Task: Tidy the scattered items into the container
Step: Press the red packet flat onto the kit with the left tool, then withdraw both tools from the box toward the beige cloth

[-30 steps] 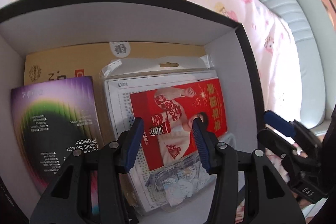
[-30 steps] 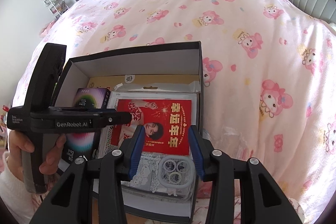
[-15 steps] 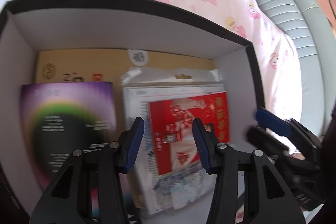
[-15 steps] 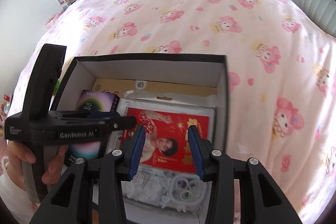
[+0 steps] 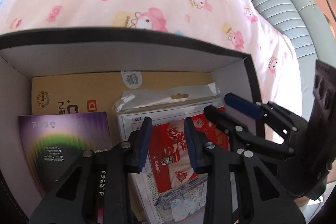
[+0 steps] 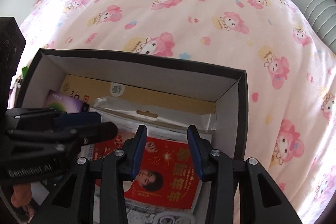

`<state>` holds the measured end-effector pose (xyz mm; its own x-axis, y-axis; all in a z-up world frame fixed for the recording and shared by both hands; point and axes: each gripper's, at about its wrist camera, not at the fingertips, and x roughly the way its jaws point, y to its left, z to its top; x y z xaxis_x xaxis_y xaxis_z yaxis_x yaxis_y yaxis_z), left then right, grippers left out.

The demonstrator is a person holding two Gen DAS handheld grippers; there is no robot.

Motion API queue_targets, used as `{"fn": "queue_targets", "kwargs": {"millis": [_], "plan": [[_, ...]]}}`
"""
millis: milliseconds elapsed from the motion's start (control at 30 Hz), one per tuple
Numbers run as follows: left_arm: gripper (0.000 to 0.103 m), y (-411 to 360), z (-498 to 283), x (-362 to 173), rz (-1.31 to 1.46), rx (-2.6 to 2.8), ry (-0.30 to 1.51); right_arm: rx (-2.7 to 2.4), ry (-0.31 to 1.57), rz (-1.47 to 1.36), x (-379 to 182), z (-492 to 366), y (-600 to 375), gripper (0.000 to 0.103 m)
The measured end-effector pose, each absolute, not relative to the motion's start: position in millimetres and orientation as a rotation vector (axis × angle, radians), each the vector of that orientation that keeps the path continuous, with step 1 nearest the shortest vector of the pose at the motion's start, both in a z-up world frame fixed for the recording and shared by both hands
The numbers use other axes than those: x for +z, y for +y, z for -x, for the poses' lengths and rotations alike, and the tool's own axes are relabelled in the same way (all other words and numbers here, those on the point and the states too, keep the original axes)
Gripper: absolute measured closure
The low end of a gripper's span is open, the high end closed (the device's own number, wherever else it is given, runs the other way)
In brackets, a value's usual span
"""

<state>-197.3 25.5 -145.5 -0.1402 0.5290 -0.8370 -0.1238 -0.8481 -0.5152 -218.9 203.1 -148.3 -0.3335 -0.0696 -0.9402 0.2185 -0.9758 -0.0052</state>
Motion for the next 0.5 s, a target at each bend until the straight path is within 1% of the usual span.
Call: {"fn": "queue_targets", "kwargs": {"millis": [100, 233, 333, 433, 500], "plan": [[0.073, 13, 192, -146, 1.720, 2.033, -0.521, -2.396, 0.176, -1.681, -147, 218, 202, 0.066], [0.073, 2, 188, -137, 1.661, 2.061, -0.571, -2.350, 0.176, -1.631, -141, 213, 194, 0.068], [0.073, 4, 185, -137, 1.655, 2.052, -0.559, -2.334, 0.194, -1.669, -149, 222, 188, 0.068], [0.073, 3, 186, -143, 1.679, 2.034, -0.541, -2.288, 0.138, -1.755, -167, 231, 190, 0.069], [0.073, 2, 186, -147, 1.692, 2.022, -0.547, -2.287, 0.122, -1.761, -172, 229, 193, 0.069]]}}
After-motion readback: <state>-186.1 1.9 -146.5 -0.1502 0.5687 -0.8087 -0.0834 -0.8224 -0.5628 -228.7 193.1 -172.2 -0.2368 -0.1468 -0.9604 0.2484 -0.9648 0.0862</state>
